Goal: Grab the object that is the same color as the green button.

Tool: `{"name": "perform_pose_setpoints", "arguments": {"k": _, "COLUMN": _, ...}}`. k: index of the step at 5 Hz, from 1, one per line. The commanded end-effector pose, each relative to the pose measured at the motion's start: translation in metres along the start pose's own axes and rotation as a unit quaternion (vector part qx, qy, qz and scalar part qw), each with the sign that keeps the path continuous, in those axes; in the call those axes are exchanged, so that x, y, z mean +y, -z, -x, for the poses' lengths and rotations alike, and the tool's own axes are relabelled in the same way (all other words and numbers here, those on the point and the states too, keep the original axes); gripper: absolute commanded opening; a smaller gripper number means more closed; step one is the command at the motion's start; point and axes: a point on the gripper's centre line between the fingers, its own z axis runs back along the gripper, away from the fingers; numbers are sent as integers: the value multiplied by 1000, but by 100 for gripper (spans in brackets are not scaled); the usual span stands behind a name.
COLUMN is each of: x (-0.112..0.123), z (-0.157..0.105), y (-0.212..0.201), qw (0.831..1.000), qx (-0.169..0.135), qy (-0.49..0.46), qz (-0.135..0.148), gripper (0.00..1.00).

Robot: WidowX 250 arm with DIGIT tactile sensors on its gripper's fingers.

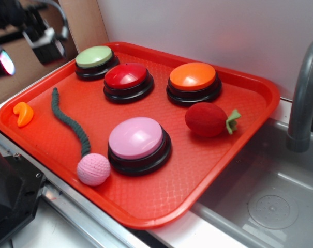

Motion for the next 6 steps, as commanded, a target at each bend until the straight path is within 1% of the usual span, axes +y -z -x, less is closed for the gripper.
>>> {"name": "perform_pose_setpoints", "arguments": {"k": 1, "x": 6, "z": -21, "y": 37, "qw": 994, "qx": -76, "qy": -81, "qz": -4, "gripper": 100}}
{"name": "perform_pose_setpoints", "arguments": {"k": 3, "x": 13, "z": -34, "y": 74, "qw": 992, "qx": -64, "qy": -108, "qz": -30, "gripper": 100}}
{"name": "perform_pose_setpoints", "arguments": {"k": 4, "x": 17, "z": -38, "y": 83, "qw": 991, "qx": -61, "qy": -120, "qz": -26, "gripper": 100}}
{"name": "perform_pose_setpoints", "arguments": {"k": 5, "x": 21, "z": -39, "y": 88, "qw": 989, "qx": -59, "qy": -136, "qz": -13, "gripper": 100}}
{"name": "perform_pose_setpoints", "arguments": {"k": 6, "x": 21, "z": -37, "y": 94, "qw": 988, "qx": -60, "qy": -138, "qz": -21, "gripper": 63}}
